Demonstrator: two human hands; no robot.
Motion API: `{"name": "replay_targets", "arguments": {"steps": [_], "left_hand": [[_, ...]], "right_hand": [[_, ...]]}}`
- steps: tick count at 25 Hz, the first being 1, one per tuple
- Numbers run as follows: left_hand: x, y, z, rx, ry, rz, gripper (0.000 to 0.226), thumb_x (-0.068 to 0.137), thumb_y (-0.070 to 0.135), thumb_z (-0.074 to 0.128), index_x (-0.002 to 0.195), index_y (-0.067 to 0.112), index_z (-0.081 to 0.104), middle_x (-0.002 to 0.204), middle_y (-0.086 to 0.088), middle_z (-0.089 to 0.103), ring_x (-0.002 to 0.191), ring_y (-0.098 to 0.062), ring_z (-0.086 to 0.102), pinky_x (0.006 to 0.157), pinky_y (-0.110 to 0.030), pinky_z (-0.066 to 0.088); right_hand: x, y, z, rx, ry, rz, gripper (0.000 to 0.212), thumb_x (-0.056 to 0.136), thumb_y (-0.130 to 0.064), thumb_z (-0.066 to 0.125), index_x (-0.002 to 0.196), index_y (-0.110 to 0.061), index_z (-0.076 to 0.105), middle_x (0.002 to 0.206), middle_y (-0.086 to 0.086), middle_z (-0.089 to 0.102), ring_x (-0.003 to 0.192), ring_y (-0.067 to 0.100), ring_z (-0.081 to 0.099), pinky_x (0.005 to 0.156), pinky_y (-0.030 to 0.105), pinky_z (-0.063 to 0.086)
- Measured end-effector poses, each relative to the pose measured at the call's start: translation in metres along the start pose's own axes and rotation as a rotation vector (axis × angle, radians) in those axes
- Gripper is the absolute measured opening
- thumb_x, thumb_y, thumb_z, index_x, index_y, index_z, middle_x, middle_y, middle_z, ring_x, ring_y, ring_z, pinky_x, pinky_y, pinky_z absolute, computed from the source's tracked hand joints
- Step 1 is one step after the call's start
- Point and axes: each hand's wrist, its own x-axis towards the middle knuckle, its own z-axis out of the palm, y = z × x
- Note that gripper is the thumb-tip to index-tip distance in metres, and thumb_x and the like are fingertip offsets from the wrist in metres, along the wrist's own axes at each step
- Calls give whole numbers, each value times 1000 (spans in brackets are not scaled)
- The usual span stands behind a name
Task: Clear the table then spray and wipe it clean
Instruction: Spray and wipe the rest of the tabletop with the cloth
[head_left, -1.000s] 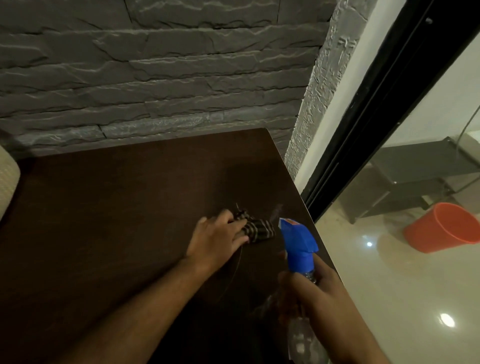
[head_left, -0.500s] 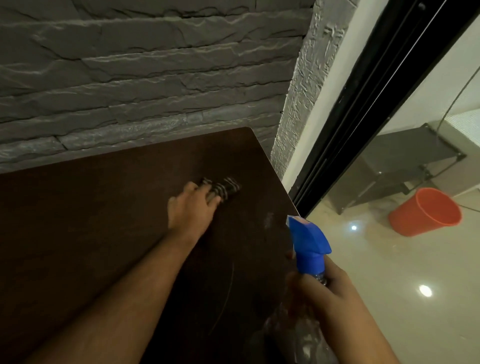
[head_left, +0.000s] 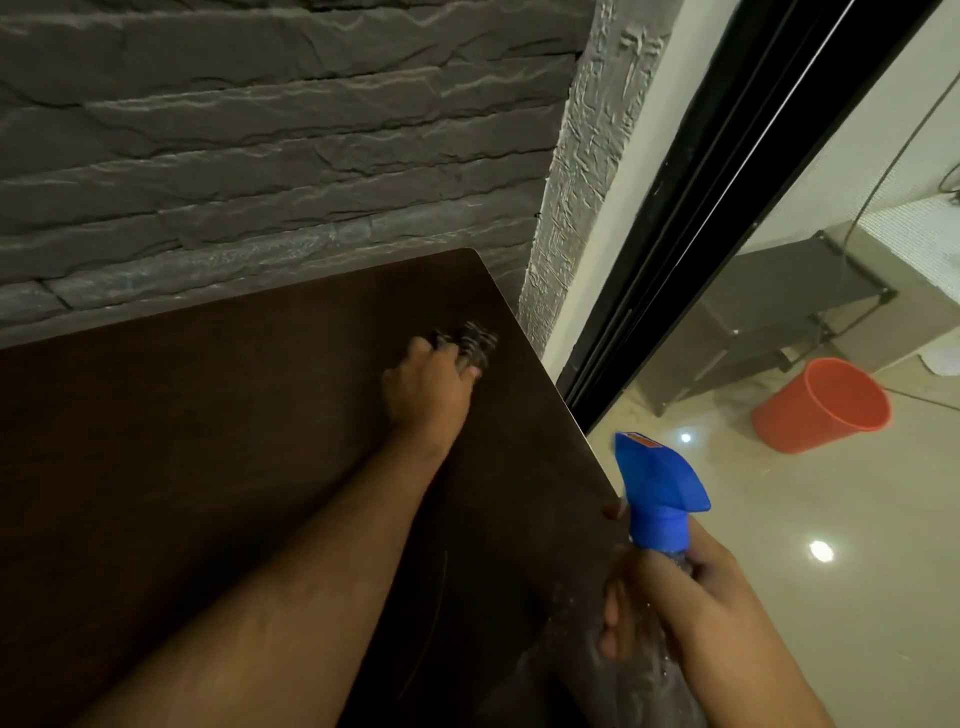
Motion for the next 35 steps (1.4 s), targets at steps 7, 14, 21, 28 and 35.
{"name": "replay_targets", "arguments": {"steps": [7, 14, 21, 28, 35], "left_hand": [[-13, 29, 14, 99, -54, 380, 40, 91, 51, 52, 123, 29, 56, 116, -2, 52, 98, -21, 57, 85, -36, 40], [-105, 6, 20, 4, -221, 969, 36, 89, 47, 56, 120, 31, 57, 110, 0, 54, 92, -19, 58, 76, -33, 34], [-83, -64, -17, 28, 12, 218, 44, 92, 51, 50, 131, 31, 53, 126, 1, 51, 107, -20, 57, 92, -37, 41], [-131, -99, -32, 102, 177, -113, 40, 92, 50, 49, 125, 32, 58, 123, 2, 56, 106, -19, 58, 89, -39, 38], [-204, -134, -28, 177, 188, -23, 39, 89, 52, 48, 119, 32, 63, 110, 0, 61, 94, -22, 64, 80, -39, 42]], "right_hand": [[4, 5, -2, 24, 13, 9, 29, 64, -18, 61, 91, -8, 61, 57, 30, 56, 46, 37, 57, 52, 41, 49], [-9, 3, -3, -28, -25, -40, 32, 63, -17, 59, 93, -7, 62, 60, 30, 60, 47, 31, 59, 43, 27, 49], [-32, 12, -5, -22, -107, 32, 42, 58, -20, 61, 99, -12, 61, 62, 21, 59, 51, 25, 60, 44, 24, 50], [-65, 21, -10, -36, -216, 47, 37, 56, -16, 60, 92, -10, 57, 47, 1, 58, 44, 19, 57, 43, 23, 50], [-97, 38, -27, -65, -330, 61, 45, 57, -18, 61, 102, -15, 56, 49, 5, 57, 45, 24, 57, 44, 29, 51]]}}
